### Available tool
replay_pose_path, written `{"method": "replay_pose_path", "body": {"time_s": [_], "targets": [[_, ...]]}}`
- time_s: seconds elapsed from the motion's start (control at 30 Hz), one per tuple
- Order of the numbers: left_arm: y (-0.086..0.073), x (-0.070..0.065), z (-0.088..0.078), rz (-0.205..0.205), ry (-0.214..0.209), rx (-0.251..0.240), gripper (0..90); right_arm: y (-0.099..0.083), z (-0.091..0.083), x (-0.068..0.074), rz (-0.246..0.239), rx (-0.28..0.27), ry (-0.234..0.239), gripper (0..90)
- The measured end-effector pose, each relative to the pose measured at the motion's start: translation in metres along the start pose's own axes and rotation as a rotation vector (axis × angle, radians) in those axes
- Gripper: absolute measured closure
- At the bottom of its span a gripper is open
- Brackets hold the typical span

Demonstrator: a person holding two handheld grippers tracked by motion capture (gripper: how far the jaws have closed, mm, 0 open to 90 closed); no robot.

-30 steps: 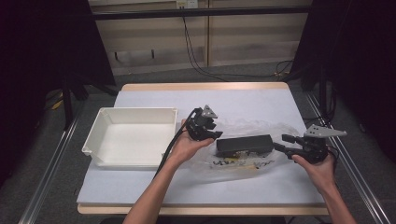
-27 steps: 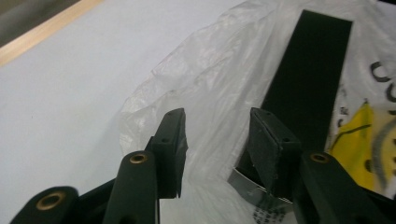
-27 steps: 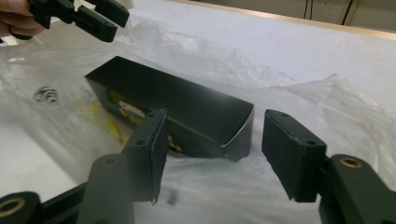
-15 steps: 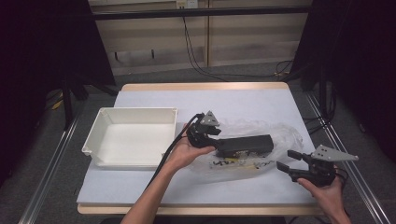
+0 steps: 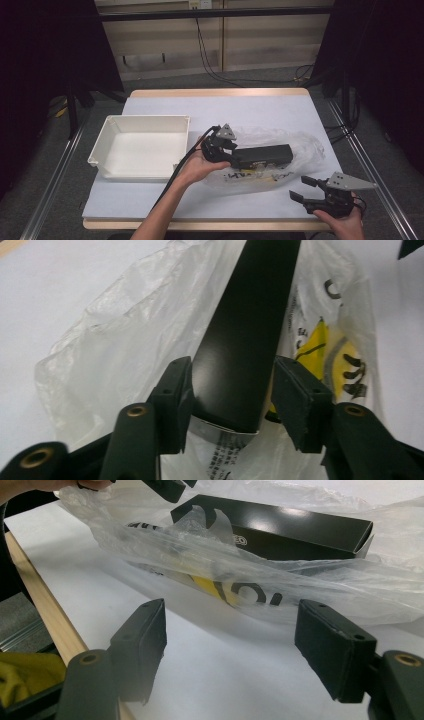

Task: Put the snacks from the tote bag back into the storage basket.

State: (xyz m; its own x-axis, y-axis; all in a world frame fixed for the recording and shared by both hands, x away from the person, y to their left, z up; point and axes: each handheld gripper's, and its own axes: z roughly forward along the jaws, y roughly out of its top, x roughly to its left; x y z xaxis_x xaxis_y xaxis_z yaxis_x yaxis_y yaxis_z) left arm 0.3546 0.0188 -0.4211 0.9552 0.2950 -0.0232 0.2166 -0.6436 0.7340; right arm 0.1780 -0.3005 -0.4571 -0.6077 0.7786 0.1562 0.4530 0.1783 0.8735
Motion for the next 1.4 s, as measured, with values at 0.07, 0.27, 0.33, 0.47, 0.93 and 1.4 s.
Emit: {"method": "replay_pose_path", "body": {"time_s": [0.07,0.27,0.33,0.47,0.93,1.4], "targets": [[-0.001,0.001,0.002,-0.010,-0.023,0.001,49.7,0.000,0.002,0.000,0.009,0.002,0.004,27.8],[-0.002,0.000,0.011,0.002,0.016,0.031,37.8,0.001,0.005,0.001,-0.002,0.012,0.020,27.3],[-0.002,0.002,0.012,0.029,0.014,0.043,36.4,0.001,0.005,0.001,-0.008,0.012,0.021,27.3],[-0.002,0.004,0.015,0.012,0.006,0.049,36.7,0.000,0.008,0.000,-0.010,0.026,0.026,27.3],[-0.007,0.006,0.039,0.060,0.000,0.161,27.9,0.000,0.009,0.005,-0.024,0.016,0.042,20.4],[-0.004,0.005,0.044,0.098,0.000,0.159,33.6,0.000,0.011,0.007,-0.035,0.014,0.048,10.8]]}}
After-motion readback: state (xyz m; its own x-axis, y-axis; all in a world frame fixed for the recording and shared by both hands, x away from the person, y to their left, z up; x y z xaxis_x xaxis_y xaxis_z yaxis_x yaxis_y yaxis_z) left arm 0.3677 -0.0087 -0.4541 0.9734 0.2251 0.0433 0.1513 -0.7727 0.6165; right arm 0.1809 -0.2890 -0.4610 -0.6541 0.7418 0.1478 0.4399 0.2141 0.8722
